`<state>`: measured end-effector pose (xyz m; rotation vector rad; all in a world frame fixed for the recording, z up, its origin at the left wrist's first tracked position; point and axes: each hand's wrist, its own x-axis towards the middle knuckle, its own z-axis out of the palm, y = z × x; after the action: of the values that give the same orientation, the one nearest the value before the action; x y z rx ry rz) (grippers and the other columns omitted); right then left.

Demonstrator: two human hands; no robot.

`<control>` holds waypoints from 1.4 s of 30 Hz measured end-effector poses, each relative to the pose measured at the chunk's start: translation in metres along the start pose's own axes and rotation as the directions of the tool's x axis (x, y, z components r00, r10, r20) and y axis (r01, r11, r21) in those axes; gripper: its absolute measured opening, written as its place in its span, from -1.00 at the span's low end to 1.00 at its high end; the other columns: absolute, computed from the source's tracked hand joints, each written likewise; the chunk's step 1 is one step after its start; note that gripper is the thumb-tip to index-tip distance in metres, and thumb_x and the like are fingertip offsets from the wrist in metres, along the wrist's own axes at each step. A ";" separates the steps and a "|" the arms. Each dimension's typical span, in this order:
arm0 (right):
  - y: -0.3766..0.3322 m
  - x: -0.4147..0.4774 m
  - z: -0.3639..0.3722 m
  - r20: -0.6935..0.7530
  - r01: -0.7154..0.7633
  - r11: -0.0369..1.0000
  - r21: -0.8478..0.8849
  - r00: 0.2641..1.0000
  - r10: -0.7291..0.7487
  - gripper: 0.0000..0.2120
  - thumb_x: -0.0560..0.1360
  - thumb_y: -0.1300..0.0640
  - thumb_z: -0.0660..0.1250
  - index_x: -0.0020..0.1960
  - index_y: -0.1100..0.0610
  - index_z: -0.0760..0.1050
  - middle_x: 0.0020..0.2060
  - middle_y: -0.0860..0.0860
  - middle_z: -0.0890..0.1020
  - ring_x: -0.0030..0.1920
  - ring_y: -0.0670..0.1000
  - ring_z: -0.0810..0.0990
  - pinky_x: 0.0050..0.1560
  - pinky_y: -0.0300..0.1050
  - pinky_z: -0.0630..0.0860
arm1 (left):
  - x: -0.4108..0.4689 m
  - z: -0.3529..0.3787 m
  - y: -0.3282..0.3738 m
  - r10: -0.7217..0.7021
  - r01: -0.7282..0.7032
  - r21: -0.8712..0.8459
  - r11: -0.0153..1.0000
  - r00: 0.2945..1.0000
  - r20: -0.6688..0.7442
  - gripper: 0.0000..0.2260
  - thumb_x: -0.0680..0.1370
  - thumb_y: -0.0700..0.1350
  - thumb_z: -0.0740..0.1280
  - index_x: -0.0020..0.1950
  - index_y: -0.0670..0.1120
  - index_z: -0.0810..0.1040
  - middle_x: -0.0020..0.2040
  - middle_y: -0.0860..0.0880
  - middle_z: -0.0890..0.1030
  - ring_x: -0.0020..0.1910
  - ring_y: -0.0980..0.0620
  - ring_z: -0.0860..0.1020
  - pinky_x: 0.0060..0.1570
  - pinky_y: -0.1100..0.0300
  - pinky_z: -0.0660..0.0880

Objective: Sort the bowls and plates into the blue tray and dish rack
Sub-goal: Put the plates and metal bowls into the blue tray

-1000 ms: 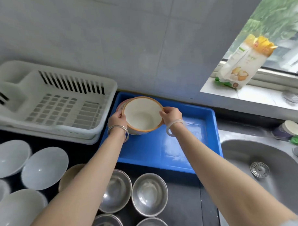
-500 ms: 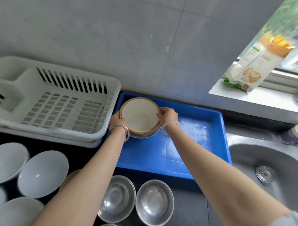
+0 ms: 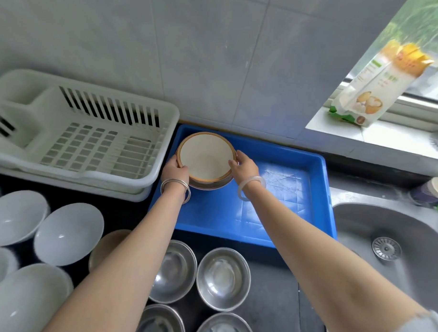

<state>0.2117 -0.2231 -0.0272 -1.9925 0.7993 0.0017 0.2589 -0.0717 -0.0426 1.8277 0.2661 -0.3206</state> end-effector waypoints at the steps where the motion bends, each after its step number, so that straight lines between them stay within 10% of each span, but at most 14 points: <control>1: 0.001 -0.003 -0.003 0.001 -0.002 1.000 0.018 1.000 0.002 -0.62 0.55 0.15 0.18 0.37 0.13 0.35 0.26 0.09 0.54 0.24 0.13 0.50 0.20 -0.05 0.41 | -0.005 -0.002 -0.001 0.005 -0.005 -0.009 1.000 1.000 0.014 -0.69 0.50 -0.35 0.13 0.15 -0.16 0.53 0.14 -0.13 0.61 0.13 -0.13 0.53 0.02 0.18 0.39; 7: 0.018 -0.043 -0.025 -0.018 0.074 0.992 0.105 0.997 -0.072 -0.73 0.55 0.12 0.20 0.23 0.10 0.49 0.12 0.03 0.61 0.12 0.06 0.57 0.15 0.01 0.53 | -0.053 -0.018 -0.015 -0.047 0.050 -0.035 0.998 0.996 0.081 -0.60 0.54 -0.26 0.22 0.39 -0.16 0.37 0.34 -0.10 0.49 0.31 -0.04 0.46 0.31 0.11 0.38; 20: 0.133 -0.188 -0.051 0.231 -0.069 0.998 -0.009 0.971 0.069 -0.85 0.50 0.12 0.22 0.00 -0.02 0.54 -0.03 0.00 0.66 -0.15 -0.02 0.59 -0.14 -0.15 0.48 | -0.253 -0.038 -0.101 -0.148 0.130 0.187 0.974 0.985 0.087 -0.80 0.46 -0.26 0.35 0.07 -0.12 0.57 0.07 -0.09 0.64 -0.03 0.05 0.56 -0.01 0.23 0.44; 25: 0.154 -0.198 -0.039 0.289 -0.147 0.977 -0.155 0.939 0.187 -0.70 0.50 0.03 0.26 0.21 0.05 0.46 0.00 0.02 0.62 -0.10 0.07 0.62 0.06 0.01 0.57 | -0.269 -0.036 -0.121 -0.177 0.128 0.300 0.945 0.974 0.142 -0.72 0.44 -0.34 0.36 0.14 -0.20 0.55 0.12 -0.13 0.62 0.14 -0.01 0.55 0.14 0.22 0.43; 29: 0.153 -0.191 -0.029 0.302 -0.274 0.961 -0.025 0.915 0.269 -0.74 0.50 0.15 0.31 0.19 0.13 0.51 -0.17 0.02 0.61 -0.37 -0.06 0.64 -0.16 -0.15 0.64 | -0.267 -0.035 -0.129 -0.170 0.100 0.399 0.911 0.975 0.144 -0.74 0.43 -0.38 0.31 0.09 -0.19 0.58 0.08 -0.12 0.64 0.09 -0.01 0.58 0.11 0.27 0.42; 42: 0.142 -0.200 -0.055 0.188 -0.291 0.951 0.105 0.945 0.268 -0.78 0.46 0.28 0.26 -0.30 0.09 0.57 -0.38 -0.01 0.64 -0.45 -0.07 0.67 -0.37 -0.30 0.59 | -0.259 -0.036 -0.139 -0.224 0.148 0.437 0.887 0.966 0.128 -0.78 0.47 -0.32 0.30 0.02 -0.11 0.64 -0.05 -0.09 0.69 -0.06 -0.01 0.61 0.06 0.18 0.50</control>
<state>-0.0382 -0.2063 -0.0449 -1.7142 0.9381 0.2771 -0.0285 -0.0038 -0.0671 2.1908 0.2647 -0.7190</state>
